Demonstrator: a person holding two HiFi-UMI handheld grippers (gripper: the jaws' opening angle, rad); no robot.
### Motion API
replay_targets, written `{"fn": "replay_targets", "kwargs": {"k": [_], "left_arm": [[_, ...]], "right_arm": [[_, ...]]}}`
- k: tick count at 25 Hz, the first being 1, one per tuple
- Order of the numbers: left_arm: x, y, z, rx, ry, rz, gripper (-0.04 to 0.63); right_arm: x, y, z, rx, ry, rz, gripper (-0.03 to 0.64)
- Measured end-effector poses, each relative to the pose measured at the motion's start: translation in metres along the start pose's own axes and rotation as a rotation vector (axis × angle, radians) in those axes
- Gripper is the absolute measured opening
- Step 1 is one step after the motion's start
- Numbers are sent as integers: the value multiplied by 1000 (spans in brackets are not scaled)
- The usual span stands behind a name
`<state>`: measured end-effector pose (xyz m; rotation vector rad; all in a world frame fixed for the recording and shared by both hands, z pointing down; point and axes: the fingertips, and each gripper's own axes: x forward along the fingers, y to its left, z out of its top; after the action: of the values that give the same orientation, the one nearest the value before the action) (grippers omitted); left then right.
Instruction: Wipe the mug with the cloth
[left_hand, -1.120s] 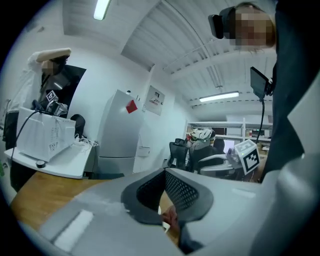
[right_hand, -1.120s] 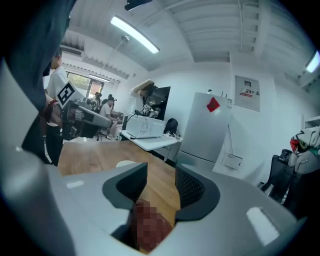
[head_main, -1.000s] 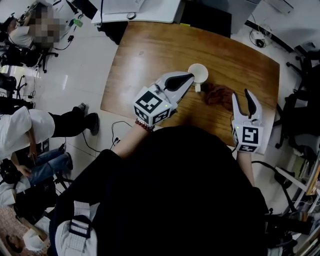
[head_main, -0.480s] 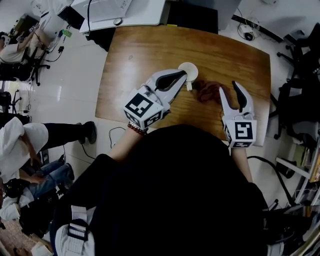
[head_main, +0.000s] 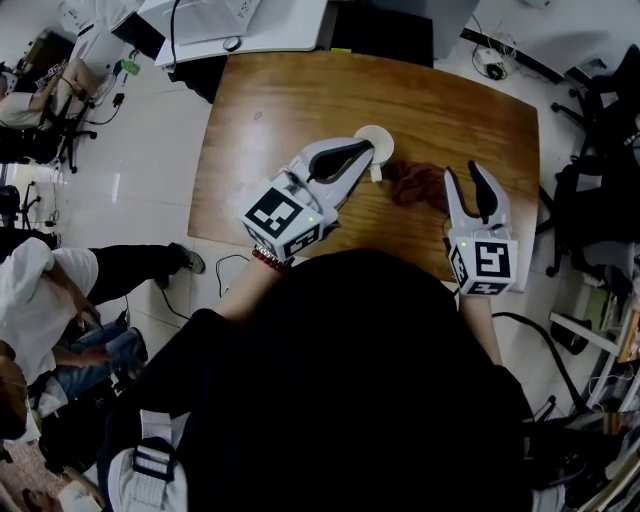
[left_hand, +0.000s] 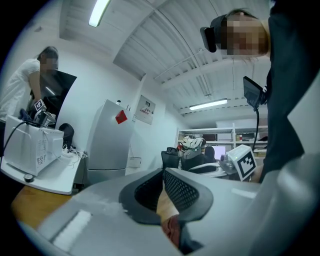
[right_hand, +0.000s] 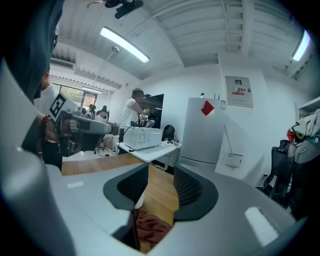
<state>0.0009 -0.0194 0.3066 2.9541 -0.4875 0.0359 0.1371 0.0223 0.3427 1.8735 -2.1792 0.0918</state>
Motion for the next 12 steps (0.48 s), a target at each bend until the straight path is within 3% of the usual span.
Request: {"fn": "replay_targets", "kwargs": {"k": [12], "left_arm": [[-1,-1,-2,-12,3,-12,2]], "right_arm": [[1,1,0,3,-5,5,149]]}}
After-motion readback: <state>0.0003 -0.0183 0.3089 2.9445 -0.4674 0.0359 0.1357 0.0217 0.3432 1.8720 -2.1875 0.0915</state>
